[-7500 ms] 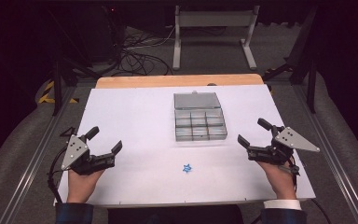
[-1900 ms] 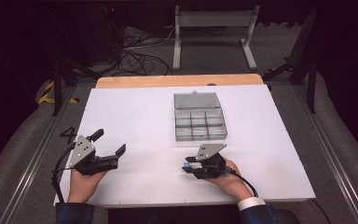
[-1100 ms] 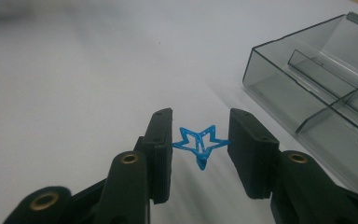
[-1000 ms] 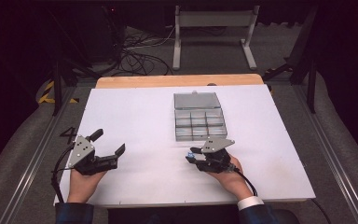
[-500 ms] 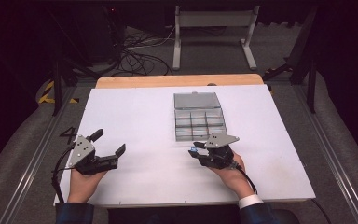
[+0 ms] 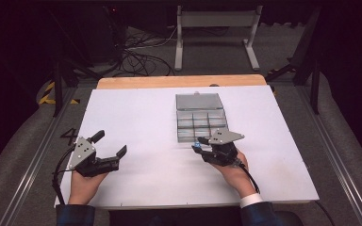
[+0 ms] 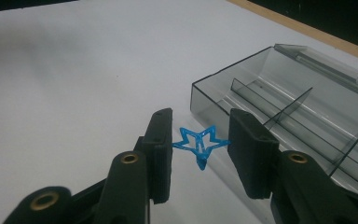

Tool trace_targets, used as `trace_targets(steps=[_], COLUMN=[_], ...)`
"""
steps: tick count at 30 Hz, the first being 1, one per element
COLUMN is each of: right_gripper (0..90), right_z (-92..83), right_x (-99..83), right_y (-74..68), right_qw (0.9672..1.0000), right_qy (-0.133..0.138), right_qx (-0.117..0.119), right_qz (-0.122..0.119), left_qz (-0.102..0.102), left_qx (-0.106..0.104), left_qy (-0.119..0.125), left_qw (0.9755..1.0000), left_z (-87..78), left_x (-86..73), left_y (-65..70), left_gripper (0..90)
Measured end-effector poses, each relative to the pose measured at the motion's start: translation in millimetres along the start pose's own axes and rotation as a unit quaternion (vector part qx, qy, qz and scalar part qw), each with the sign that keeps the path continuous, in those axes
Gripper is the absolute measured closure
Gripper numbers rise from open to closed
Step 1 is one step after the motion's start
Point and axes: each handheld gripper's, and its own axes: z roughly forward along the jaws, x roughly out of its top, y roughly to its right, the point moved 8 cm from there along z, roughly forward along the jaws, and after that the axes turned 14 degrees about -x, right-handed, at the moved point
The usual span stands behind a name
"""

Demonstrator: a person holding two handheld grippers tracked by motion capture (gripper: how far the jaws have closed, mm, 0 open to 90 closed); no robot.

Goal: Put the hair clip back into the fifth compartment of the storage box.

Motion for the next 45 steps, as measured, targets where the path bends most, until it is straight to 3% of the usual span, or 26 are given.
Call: trace_targets(steps=[7,20,32,45], right_gripper=[61.2,61.2,61.1,61.0], right_z=[2.1,9.6,17.9,27.8], right_x=[8.2,13.9,10.6,5.7], right_y=[7.1,20.2,31.5,37.7], right_qw=[0.9997,0.9987,0.9970,0.9961], right_qy=[0.013,0.008,0.002,-0.004], right_qx=[-0.015,-0.045,-0.073,-0.083], right_qz=[0.013,0.023,0.026,0.031], left_qz=[0.001,0.003,0.003,0.003], left_qx=[0.000,0.001,0.002,0.004], left_qy=[-0.002,-0.003,-0.002,-0.002], left_qw=[1.0000,1.0000,1.0000,1.0000], left_z=[0.5,0.7,-0.1,-0.5], left_x=[-1.0,-1.3,-1.1,-1.3], left_y=[-0.1,-0.1,-0.3,-1.3], left_gripper=[6.0,6.0,6.0,6.0])
